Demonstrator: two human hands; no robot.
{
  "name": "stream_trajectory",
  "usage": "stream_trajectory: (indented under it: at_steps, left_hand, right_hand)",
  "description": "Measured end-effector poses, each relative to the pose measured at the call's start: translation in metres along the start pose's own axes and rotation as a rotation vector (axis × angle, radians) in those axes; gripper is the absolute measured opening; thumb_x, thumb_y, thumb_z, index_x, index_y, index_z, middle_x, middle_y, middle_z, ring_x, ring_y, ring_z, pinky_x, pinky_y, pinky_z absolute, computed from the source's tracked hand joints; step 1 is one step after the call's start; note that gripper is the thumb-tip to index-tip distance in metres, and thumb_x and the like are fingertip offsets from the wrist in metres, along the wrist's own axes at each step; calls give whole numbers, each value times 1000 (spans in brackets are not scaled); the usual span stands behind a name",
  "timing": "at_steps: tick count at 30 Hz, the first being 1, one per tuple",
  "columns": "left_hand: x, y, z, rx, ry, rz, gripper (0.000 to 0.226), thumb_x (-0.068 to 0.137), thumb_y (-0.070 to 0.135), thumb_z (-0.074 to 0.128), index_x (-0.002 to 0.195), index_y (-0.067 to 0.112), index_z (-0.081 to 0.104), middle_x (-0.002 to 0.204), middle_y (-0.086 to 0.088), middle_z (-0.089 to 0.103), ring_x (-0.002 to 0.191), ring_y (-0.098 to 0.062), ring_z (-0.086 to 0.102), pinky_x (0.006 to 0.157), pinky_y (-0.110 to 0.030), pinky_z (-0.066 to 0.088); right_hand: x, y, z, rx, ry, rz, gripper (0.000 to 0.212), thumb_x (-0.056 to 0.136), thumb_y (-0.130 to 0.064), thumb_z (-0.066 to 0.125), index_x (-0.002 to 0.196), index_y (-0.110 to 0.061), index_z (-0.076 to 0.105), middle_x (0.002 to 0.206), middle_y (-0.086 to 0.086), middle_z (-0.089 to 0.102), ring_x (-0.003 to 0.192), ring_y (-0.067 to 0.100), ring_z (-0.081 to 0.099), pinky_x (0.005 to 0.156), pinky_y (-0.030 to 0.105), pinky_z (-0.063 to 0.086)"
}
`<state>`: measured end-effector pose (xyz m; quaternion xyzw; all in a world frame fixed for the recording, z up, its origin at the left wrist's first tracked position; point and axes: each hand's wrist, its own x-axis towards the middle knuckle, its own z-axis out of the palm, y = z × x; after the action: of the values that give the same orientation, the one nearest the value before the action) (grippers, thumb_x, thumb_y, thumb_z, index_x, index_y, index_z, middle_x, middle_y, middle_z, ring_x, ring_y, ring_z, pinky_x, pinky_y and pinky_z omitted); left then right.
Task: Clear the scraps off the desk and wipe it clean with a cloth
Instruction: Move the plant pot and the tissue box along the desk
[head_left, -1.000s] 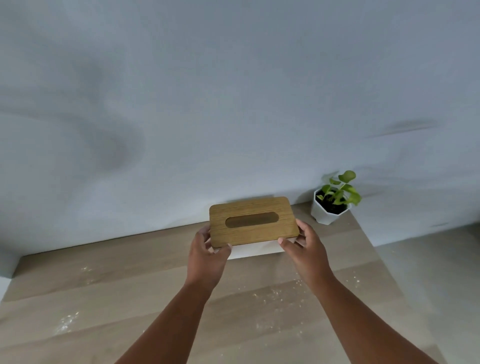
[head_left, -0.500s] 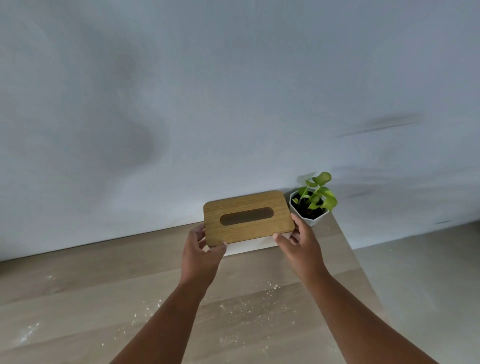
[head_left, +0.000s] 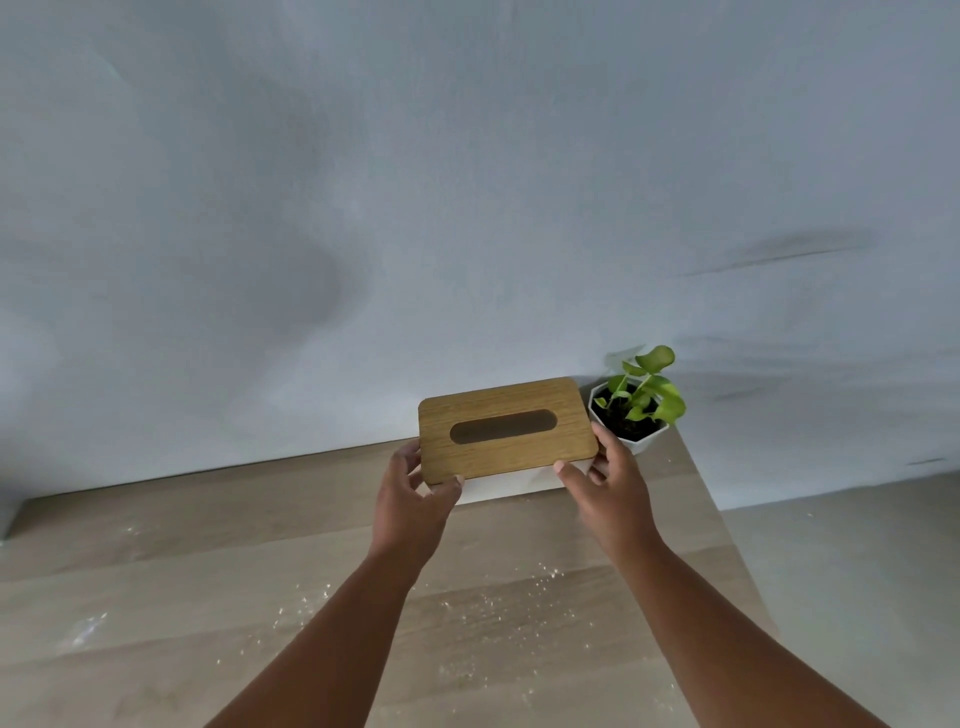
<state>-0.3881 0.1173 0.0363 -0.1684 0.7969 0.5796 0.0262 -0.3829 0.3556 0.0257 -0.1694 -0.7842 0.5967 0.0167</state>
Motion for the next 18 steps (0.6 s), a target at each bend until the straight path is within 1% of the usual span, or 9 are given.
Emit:
stream_trajectory:
  at_steps: [1,3,5,9,12,14,18]
  left_hand:
    - [0,1,-1,9,-2,1,51,84,20,81,118,47,54,112,24,66,98,17,60,64,-5,49]
    - [-1,1,-2,29,-4,3,53,85,24,81,125,43,54,114,26,64,103,9,62,71,-11,48]
    - [-3,2,-5,36,5,7,54,85,25,82,130,38,54,115,26,64,104,7,63,74,-14,48]
    - [-12,0,-11,21,20,14,58,86,27,82,136,32,52,115,27,63,99,15,64,72,-7,48]
    - [-23,-2,-17,23,26,19,64,87,34,81,142,32,48,125,20,62,108,6,62,78,-14,47]
    - [-32,-6,-22,23,23,22,64,88,37,80,142,33,48,128,17,61,111,5,59,77,-14,46]
    - [-59,-18,-30,23,13,36,61,89,36,79,142,35,49,129,19,61,113,6,59,77,-12,45]
  right_hand:
    - [0,0,0,-6,-2,1,74,90,-28,77,155,-27,41,149,-3,49,134,13,52,112,32,44]
    - [0,0,-1,-12,-6,5,74,90,-29,77,155,-26,40,149,-2,49,134,14,51,113,34,44]
    - [-1,0,0,-11,-2,-1,75,90,-28,77,155,-23,40,150,0,50,135,15,52,113,35,44]
    - [-6,-1,-1,-38,35,-5,73,90,-29,76,154,-22,41,147,1,53,132,16,54,109,34,47]
    - [-15,-1,-4,-53,44,-22,69,91,-29,75,152,-22,42,145,1,55,129,14,56,108,38,49]
    - [-22,1,-6,-72,51,-38,66,93,-29,73,151,-20,43,147,2,54,132,16,54,110,39,47]
    - [-44,8,-13,-90,66,-35,63,97,-33,67,152,-15,42,153,5,50,137,19,51,115,44,43]
